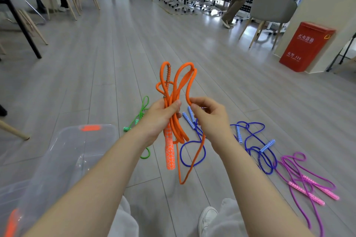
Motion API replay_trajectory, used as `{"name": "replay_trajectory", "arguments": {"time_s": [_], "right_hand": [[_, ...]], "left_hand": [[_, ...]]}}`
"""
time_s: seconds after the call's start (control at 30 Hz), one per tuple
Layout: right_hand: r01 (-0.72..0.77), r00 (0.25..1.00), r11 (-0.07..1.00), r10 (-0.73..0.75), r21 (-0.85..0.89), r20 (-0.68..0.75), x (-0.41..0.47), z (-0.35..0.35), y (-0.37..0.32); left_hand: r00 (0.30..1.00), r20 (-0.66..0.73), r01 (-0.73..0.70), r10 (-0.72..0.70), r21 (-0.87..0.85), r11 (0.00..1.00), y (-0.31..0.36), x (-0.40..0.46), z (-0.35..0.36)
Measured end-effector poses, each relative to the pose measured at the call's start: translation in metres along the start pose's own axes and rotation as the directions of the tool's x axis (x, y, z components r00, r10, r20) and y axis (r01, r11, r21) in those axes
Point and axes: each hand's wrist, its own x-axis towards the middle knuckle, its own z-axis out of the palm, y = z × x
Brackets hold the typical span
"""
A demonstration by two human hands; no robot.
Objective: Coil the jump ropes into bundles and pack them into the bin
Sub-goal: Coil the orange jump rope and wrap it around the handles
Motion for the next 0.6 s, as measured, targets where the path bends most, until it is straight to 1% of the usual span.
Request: {"name": "replay_trajectory", "arguments": {"time_s": [0.1, 0.23, 0.37, 0.43, 0.53, 0.6], "right_hand": [[0.0, 1.0, 1.0, 0.0, 0.01, 0.026, -0.002, 0.001, -0.002], [0.003, 0.999, 0.999, -0.005, 0.034, 0.044, -0.005, 0.003, -0.003], [-0.027, 1.0, 0.989, 0.028, 0.143, -0.007, -0.003, -0.002, -0.005], [-0.039, 0.999, 0.984, 0.044, 0.174, -0.026, -0.004, -0.003, -0.006], [-0.028, 0.999, 0.994, 0.031, 0.107, -0.024, -0.005, -0.001, -0.005], [-0.016, 1.0, 0.998, 0.017, 0.053, -0.017, -0.005, 0.0, -0.003]], "left_hand": [[0.999, 0.031, -0.019, 0.018, 0.023, 1.0, 0.001, -0.004, 0.005], [0.994, 0.103, -0.027, 0.026, 0.009, 1.0, 0.0, -0.008, 0.011], [0.996, 0.091, -0.014, 0.014, -0.003, 1.0, -0.001, -0.011, 0.013], [0.994, 0.108, -0.004, 0.006, -0.016, 1.0, 0.001, -0.012, 0.014], [0.99, 0.14, 0.045, -0.03, -0.106, 0.993, 0.004, -0.015, 0.02], [0.99, 0.136, 0.069, -0.047, -0.162, 0.984, 0.005, -0.016, 0.022]]}}
